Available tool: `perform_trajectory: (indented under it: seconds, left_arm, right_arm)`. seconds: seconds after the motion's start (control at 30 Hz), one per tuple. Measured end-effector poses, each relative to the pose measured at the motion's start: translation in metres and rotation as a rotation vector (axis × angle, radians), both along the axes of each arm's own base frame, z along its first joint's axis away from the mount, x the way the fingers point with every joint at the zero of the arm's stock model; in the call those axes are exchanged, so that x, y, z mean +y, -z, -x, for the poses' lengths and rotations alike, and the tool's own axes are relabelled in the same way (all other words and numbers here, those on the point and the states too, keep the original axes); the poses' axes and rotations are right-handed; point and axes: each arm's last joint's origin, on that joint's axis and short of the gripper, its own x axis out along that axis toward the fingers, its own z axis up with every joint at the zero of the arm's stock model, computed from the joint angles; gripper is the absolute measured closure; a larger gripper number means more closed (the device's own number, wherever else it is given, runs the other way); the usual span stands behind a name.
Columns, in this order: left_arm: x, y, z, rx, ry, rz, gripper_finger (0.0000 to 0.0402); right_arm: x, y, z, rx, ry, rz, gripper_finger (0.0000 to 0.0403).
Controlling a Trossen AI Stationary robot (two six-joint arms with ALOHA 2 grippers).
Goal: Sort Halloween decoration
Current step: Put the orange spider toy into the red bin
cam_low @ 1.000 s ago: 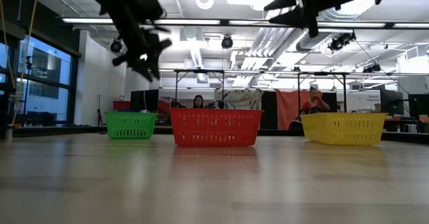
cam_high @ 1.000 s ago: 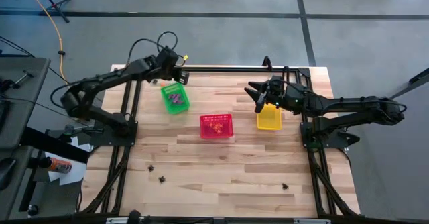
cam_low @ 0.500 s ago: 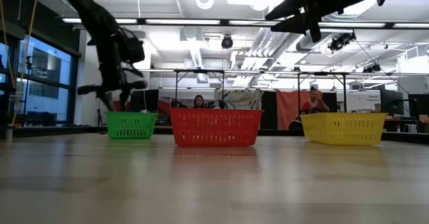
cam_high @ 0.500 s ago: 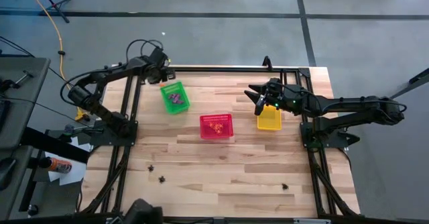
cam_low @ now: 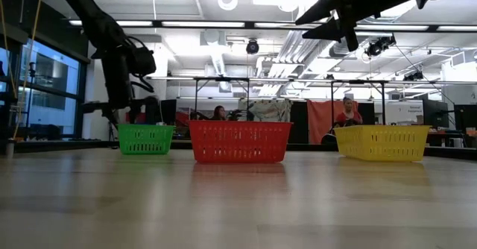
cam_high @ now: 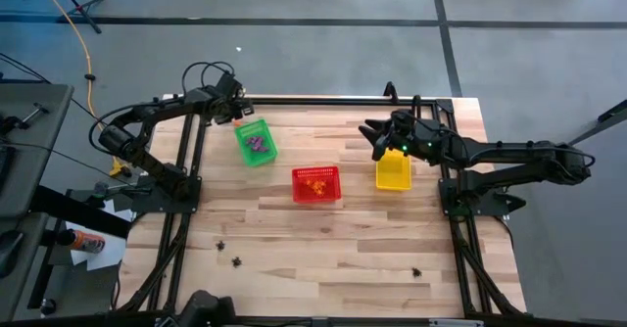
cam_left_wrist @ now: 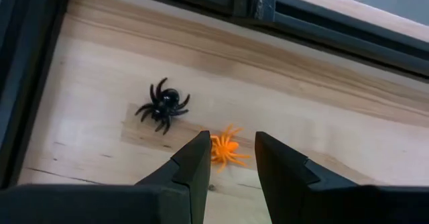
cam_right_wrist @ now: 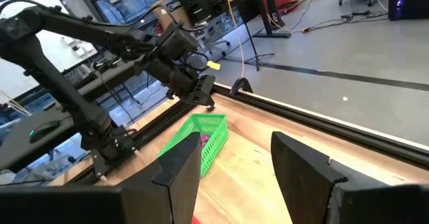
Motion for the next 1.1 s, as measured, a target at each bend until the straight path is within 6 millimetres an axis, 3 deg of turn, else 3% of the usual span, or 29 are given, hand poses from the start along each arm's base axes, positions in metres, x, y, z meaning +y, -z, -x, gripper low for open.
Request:
perform_trajectory:
  seconds: [0.63, 1.1]
  left_arm:
    - [-0.001, 0.003, -0.005, -0.097, -0.098, 0.048, 0.0296]
    - [0.0, 0.009, -0.012, -0.053, -0.191, 0.05, 0.0296]
  right_arm:
    - [0.0, 0.0, 0.0, -0.012, 0.006, -0.02, 0.0226]
    - [0.0, 0.0, 0.0, -0.007, 0.008, -0.012, 0.0226]
